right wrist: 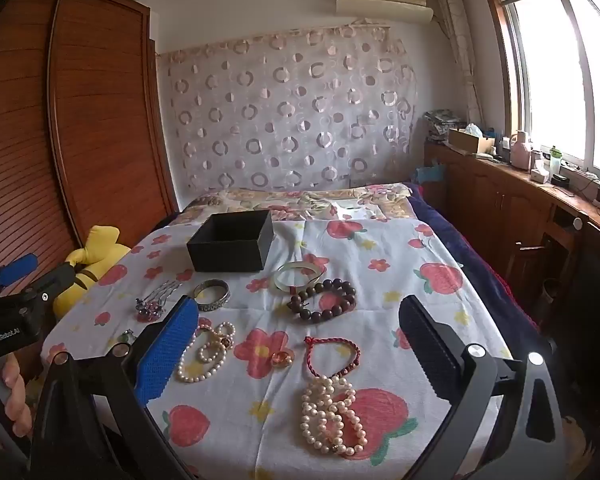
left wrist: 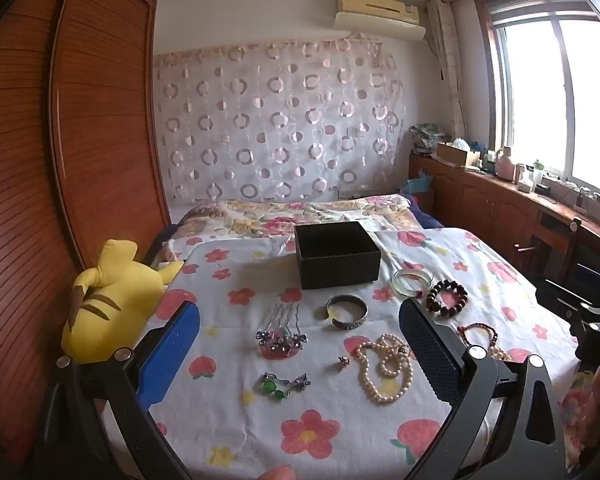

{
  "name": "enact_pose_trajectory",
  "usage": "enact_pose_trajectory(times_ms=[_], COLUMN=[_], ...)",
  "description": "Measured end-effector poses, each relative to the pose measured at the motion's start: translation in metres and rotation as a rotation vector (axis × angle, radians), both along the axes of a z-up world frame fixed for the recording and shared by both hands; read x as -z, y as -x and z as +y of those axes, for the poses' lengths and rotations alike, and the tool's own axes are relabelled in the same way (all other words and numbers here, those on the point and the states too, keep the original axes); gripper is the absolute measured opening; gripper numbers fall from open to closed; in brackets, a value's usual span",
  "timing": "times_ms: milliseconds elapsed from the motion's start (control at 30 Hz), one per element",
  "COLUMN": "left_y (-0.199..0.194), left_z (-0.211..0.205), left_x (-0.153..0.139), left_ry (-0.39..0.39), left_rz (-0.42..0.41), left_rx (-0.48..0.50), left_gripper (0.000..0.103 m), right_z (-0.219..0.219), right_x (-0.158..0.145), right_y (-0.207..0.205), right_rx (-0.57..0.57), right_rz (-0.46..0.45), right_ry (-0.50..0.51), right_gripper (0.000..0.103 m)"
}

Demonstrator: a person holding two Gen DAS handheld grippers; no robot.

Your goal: Organize jewelry

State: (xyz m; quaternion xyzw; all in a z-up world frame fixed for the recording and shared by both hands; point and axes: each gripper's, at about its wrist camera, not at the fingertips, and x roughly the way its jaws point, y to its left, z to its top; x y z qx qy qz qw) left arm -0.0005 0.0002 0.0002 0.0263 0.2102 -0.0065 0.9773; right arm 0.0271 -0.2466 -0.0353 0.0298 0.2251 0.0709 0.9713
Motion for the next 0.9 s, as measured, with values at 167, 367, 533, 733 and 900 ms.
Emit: enact_pose_trajectory(times_ms=[167, 367, 533, 733, 900], left_y=[-0.0001, -0.0009, 0.0001, 0.0001, 0.0], left_z=[-0.0005, 0.0001, 0.0001, 0.0001, 0.0], left_x=[-0.0001, 0.0001, -0.0001, -0.0002, -0.0001], left_ry=[-0.001, 0.001, 0.002, 0.003, 0.002], left_rz=[0.003, 0.001, -0.002, -0.002, -0.004], left_rx=[-0.001, 0.001, -0.001, 0.001, 0.0], left_gripper=[0.097, 0.097, 0.097, 0.097, 0.097], right_z=[-0.0007, -0.0001, 0.0003, 0.0012, 0.0015], right_x=[-0.0002, 0.0005, 0.0008, 0.0004, -0.0001], right_y=[0.0, -0.0002, -0.0008, -0.0007, -0.0003], right_rx=[-0.001, -0.001, 0.0, 0.0, 0.001], right_rz=[0.005, 0.007, 0.007, 0.007, 0.004], right_ry=[-0.002, 0.002, 0.001, 0.004, 0.004], right_gripper=[0.101, 0.101, 0.101, 0.101, 0.101])
